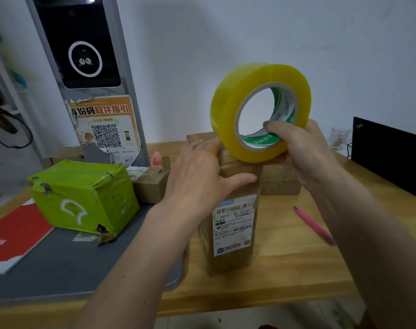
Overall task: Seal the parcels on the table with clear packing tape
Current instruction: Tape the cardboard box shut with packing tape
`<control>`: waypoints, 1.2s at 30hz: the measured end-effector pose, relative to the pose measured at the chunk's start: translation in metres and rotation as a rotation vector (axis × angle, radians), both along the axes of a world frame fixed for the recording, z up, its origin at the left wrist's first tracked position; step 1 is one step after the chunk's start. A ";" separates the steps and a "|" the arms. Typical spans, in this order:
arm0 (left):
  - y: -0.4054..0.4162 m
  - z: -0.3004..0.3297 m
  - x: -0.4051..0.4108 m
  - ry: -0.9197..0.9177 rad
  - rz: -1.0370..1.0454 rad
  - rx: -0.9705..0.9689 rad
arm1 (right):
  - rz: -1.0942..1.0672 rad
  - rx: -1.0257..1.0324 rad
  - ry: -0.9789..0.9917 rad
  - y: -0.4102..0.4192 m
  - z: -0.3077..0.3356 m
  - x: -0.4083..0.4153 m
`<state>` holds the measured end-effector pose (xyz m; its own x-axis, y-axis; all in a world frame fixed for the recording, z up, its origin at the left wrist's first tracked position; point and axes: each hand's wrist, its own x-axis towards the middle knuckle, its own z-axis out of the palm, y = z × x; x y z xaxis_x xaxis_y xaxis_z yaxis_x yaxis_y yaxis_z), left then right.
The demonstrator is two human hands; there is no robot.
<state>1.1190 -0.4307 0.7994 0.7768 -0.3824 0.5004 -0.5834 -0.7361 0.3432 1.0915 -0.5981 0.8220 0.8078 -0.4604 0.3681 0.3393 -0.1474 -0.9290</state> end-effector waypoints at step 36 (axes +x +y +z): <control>0.011 -0.011 0.001 0.059 -0.026 -0.055 | 0.332 0.729 -0.018 -0.036 -0.048 0.015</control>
<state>1.1203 -0.4197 0.7882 0.7955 -0.3760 0.4752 -0.5800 -0.6996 0.4173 1.1068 -0.6342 0.7739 0.9417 -0.3263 0.0817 0.2747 0.6058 -0.7467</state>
